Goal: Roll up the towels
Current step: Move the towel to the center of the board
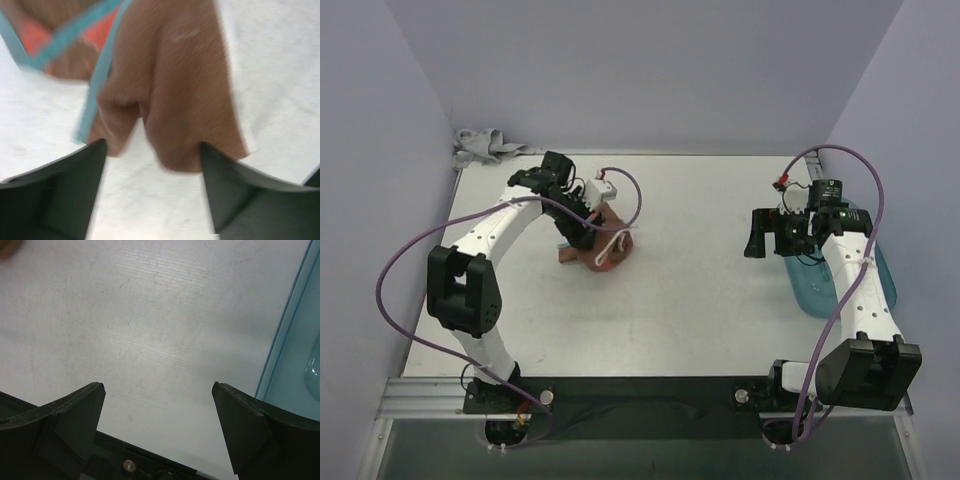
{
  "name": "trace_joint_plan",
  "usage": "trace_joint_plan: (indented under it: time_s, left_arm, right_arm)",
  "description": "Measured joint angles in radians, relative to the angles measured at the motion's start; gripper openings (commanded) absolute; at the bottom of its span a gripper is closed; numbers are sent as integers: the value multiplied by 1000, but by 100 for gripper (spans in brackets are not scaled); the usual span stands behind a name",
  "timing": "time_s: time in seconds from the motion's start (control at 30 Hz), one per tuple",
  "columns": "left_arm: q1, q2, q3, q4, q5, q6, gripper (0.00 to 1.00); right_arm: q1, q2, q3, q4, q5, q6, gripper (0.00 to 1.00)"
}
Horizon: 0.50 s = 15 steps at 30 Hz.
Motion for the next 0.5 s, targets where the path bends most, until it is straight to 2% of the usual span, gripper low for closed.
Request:
trace_joint_plan:
  time_s: [0.1, 0.2, 0.27, 0.33, 0.43, 0.5]
  left_arm:
    - [-40, -15, -117, -12, 49, -11, 97]
    - [-40, -21, -203, -34, 107, -20, 97]
    - [-29, -43, -227, -37, 130, -30, 95]
    - [-15, -76, -232, -34, 143, -38, 89]
    - [9, -123, -228, -6, 145, -63, 82]
    - [17, -123, -218, 17, 141, -84, 73]
  right_arm:
    - [0, 2, 0, -3, -28, 0, 92]
    - [7, 16, 0, -7, -55, 0, 85]
    - [16, 32, 0, -7, -72, 0, 77]
    - [39, 58, 0, -7, -89, 2, 68]
    - [87, 118, 2, -6, -113, 6, 61]
    - [121, 182, 17, -9, -131, 15, 57]
